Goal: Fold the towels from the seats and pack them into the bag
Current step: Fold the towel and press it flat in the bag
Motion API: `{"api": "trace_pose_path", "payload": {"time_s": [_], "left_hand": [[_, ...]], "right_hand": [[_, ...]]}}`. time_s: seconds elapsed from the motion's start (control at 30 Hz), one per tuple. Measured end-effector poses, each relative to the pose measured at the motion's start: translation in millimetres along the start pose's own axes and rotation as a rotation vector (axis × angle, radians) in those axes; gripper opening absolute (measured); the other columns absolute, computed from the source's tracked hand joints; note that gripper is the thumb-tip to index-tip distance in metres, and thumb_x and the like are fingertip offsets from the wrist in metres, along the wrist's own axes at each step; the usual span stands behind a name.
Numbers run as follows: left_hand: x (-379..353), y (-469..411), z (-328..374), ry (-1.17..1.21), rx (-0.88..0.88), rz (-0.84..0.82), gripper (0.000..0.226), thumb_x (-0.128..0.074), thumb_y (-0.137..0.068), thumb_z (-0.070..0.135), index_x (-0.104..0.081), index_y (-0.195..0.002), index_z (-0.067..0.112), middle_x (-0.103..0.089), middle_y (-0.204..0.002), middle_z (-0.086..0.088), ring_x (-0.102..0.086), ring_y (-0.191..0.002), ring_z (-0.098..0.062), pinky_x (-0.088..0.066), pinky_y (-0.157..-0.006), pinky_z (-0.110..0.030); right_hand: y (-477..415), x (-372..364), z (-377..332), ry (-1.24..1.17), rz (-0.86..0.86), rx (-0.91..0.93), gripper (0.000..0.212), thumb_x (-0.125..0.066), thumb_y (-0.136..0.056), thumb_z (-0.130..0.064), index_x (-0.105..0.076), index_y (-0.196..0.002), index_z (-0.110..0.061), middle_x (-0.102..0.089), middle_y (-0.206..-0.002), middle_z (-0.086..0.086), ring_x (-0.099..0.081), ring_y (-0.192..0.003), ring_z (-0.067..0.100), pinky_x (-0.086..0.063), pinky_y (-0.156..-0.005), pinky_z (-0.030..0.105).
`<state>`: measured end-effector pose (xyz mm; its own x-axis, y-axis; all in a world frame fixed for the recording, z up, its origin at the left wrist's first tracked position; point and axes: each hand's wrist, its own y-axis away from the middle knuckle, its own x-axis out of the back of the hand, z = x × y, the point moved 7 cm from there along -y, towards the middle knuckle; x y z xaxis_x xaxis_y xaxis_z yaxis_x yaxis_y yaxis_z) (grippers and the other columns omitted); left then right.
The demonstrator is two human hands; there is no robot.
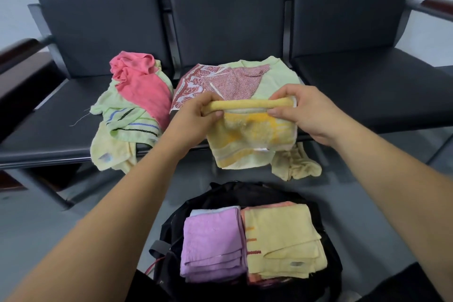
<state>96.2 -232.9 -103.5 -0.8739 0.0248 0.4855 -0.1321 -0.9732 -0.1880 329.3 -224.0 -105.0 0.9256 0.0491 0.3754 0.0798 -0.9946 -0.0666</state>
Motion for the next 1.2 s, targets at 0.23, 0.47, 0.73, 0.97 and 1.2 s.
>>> {"api": "trace_pose_path", "payload": {"time_s": [0.23, 0.47, 0.73, 0.97, 1.2], "left_hand": [[-8, 3, -21, 0.627, 0.360, 0.014, 0.006, -0.068, -0.094, 0.013, -0.063, -0.097, 0.015, -0.072, -0.084, -0.006, -0.070, -0.081, -0.025, -0.058, -0.080, -0.047], [-4, 7, -21, 0.671, 0.331, -0.109, 0.052, -0.076, -0.072, -0.001, -0.061, -0.122, 0.004, -0.075, -0.104, -0.010, -0.074, -0.095, -0.024, -0.062, -0.079, -0.038], [38, 10, -7, -0.095, -0.054, 0.194, 0.026, -0.083, -0.078, 0.011, -0.067, -0.096, 0.021, -0.071, -0.089, -0.012, -0.063, -0.078, -0.015, -0.054, -0.077, -0.037], [39, 26, -23, 0.389, -0.031, 0.041, 0.014, -0.058, -0.100, 0.009, -0.058, -0.107, 0.021, -0.070, -0.091, 0.012, -0.067, -0.089, -0.005, -0.056, -0.078, -0.025], [37, 53, -77, -0.039, 0.176, 0.110, 0.024, -0.053, -0.102, 0.039, -0.052, -0.119, 0.022, -0.068, -0.106, 0.006, -0.064, -0.095, -0.008, -0.049, -0.081, -0.027]], "right_hand": [[7, -2, 13, -0.526, -0.037, -0.296, 0.026, -0.071, -0.089, -0.003, -0.068, -0.114, 0.002, -0.074, -0.107, 0.023, -0.076, -0.091, 0.031, -0.064, -0.072, 0.041], [9, -10, -5, -0.252, -0.169, -0.168, 0.043, -0.077, -0.078, 0.008, -0.067, -0.116, -0.010, -0.074, -0.114, 0.015, -0.074, -0.101, 0.025, -0.061, -0.085, 0.033], [8, -12, -35, 0.335, 0.106, 0.137, 0.029, -0.087, -0.076, -0.017, -0.070, -0.099, -0.016, -0.061, -0.081, -0.011, -0.055, -0.069, -0.001, -0.039, -0.057, 0.010], [7, -39, -7, -0.432, -0.058, -0.013, 0.020, -0.076, -0.083, 0.000, -0.070, -0.096, -0.014, -0.076, -0.089, 0.003, -0.074, -0.091, 0.022, -0.061, -0.081, 0.036], [17, -95, 52, -0.557, -0.052, -0.408, 0.021, -0.071, -0.088, 0.000, -0.069, -0.108, 0.003, -0.077, -0.093, 0.015, -0.076, -0.080, 0.024, -0.064, -0.072, 0.040]]}}
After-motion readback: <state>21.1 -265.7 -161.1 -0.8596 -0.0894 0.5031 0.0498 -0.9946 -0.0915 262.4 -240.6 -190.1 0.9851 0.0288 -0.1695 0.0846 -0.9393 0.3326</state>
